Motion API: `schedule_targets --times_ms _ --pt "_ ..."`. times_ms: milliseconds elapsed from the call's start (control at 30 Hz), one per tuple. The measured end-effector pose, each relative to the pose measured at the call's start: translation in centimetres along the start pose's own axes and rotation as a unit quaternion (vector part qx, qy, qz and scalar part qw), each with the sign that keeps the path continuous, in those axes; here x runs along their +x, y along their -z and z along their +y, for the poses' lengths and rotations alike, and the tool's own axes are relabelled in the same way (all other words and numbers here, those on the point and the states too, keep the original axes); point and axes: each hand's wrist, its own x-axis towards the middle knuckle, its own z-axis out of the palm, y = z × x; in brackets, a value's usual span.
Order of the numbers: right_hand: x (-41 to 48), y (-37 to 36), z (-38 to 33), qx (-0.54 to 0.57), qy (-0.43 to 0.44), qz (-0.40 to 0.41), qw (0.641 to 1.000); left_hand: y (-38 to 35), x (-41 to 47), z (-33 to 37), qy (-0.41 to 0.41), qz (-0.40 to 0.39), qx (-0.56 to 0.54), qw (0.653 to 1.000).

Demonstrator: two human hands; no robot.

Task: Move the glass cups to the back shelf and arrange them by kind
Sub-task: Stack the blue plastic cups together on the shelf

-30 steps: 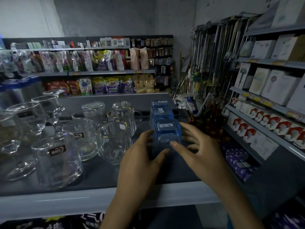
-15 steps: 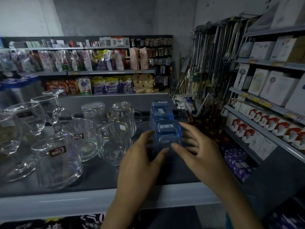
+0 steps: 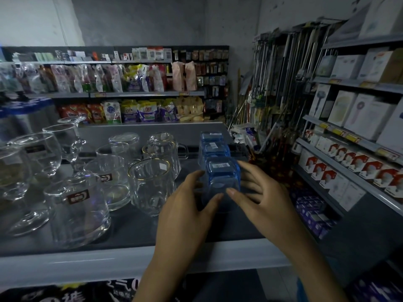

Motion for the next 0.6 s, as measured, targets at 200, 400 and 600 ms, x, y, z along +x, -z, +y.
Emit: schedule_targets --times_ms 200,400,600 --pt "0.0 0.0 0.0 0.002 0.002 0.004 1.000 -0.1 0.0 -0.2 -0.007 0.001 0.007 1.000" --pt "0.0 0.0 -0.1 0.001 0.010 0.007 1.000 -0.2 0.0 -0.2 -0.014 -0.002 0.014 1.000" --pt "1.1 1.0 -1.2 0.064 0.002 0.011 0.998 -0.1 -1.0 1.3 -0.106 0.005 0.086 0.991"
